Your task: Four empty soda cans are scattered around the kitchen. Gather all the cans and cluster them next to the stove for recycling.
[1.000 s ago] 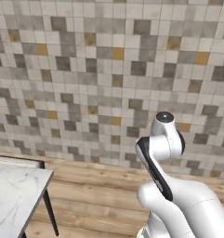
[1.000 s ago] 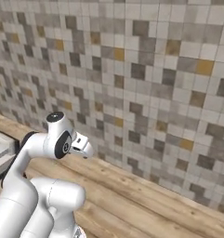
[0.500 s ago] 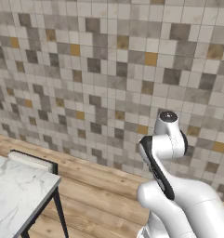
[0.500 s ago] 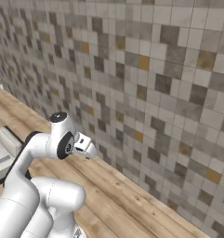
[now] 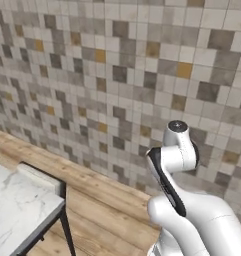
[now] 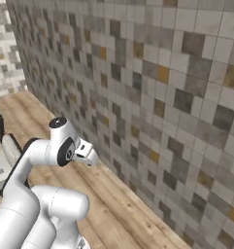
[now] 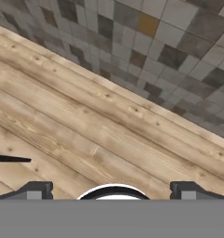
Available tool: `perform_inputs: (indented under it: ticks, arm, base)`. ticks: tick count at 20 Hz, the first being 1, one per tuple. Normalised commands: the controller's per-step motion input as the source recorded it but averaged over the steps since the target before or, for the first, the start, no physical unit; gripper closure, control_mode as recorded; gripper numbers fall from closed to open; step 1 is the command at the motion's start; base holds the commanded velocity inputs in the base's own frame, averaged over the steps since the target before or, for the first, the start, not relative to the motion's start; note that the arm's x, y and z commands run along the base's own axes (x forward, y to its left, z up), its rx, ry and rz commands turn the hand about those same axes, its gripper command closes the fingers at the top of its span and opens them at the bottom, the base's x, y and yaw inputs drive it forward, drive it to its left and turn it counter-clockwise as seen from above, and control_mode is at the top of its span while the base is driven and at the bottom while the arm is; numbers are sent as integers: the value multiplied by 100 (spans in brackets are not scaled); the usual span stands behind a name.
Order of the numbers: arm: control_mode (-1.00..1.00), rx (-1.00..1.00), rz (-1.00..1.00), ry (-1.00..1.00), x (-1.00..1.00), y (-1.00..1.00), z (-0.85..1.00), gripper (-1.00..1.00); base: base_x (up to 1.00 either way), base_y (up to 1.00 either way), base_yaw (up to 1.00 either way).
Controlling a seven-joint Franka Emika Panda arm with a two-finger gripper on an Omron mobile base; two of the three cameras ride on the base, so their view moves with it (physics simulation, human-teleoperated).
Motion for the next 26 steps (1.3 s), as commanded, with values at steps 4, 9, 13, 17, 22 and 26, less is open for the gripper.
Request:
perform_inputs:
  ticks: [4, 9, 13, 17, 22, 26]
  arm:
    - [100, 0, 0, 0, 0, 0, 0, -100]
    - [100, 0, 0, 0, 0, 0, 0, -100]
    - [100, 0, 0, 0, 0, 0, 0, -100]
    - [100, 0, 0, 0, 0, 0, 0, -100]
    - [100, 0, 0, 0, 0, 0, 0, -100]
    - [100, 0, 0, 0, 0, 0, 0, -100]
  base:
    - [61, -13, 29]
    - [56, -6, 48]
    - [56, -5, 45]
    - [59, -6, 41]
    - [60, -7, 39]
    - [62, -19, 19]
